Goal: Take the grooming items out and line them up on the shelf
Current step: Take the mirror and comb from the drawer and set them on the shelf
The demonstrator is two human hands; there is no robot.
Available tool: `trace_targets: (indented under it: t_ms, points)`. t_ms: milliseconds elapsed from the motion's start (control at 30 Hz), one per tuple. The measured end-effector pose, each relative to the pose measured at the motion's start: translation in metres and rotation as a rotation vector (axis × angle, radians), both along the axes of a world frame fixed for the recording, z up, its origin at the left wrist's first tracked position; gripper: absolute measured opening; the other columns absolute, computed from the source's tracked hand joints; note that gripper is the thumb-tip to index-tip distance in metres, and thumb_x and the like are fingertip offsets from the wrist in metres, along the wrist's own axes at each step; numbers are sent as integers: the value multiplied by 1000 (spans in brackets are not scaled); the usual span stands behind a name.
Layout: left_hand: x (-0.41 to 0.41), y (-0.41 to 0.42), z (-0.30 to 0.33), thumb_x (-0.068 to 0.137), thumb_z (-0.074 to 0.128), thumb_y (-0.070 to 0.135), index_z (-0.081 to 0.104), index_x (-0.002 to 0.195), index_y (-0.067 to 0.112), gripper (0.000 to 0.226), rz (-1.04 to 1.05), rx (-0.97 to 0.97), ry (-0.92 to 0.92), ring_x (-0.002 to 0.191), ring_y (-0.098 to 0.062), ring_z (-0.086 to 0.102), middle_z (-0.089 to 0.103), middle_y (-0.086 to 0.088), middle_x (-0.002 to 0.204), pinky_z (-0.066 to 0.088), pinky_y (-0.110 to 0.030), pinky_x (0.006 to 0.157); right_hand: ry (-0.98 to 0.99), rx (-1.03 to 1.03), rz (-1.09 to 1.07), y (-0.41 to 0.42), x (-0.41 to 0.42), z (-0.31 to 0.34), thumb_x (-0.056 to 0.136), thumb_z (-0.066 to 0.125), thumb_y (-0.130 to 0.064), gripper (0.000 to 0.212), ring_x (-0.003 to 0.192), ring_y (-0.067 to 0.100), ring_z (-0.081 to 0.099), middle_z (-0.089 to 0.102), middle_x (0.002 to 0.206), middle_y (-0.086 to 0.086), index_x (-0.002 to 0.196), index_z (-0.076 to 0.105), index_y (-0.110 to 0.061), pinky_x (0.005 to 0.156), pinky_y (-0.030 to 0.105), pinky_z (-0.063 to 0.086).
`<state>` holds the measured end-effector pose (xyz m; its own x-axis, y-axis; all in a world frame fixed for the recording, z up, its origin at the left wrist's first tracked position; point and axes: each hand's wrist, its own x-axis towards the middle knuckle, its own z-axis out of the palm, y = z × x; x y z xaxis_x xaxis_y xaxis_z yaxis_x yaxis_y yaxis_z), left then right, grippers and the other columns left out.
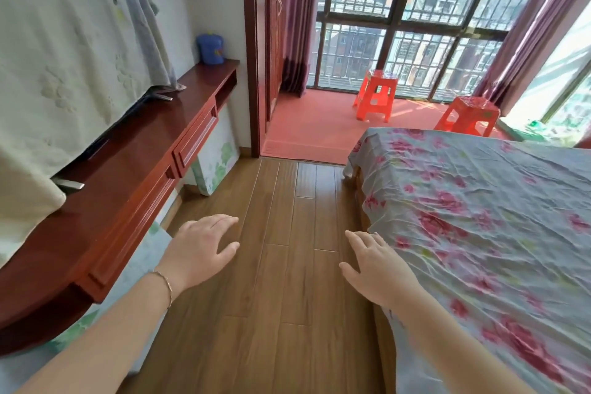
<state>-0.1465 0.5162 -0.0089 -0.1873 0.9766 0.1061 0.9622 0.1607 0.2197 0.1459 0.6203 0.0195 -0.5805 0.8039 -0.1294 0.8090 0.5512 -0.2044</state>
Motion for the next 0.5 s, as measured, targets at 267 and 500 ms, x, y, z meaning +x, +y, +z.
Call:
trace_targets:
  t_ms: [267, 500]
  points:
    - [-40, 57, -9, 90, 45, 44, 41, 135, 25, 50, 128, -13, -41, 131, -8, 37, 44, 8, 140, 29, -34, 108, -24, 2, 130, 92, -50, -12, 95, 37, -44, 62, 140, 17, 21, 28, 151, -5, 148, 17, -22, 113, 31, 23]
    - [-104, 123, -19, 83, 34, 53, 45, 133, 24, 59, 260, 19, -40, 128, -11, 42, 48, 7, 138, 32, -35, 105, -61, 4, 259, 182, -132, -26, 95, 37, -42, 61, 141, 17, 18, 27, 151, -6, 148, 15, -22, 114, 32, 23]
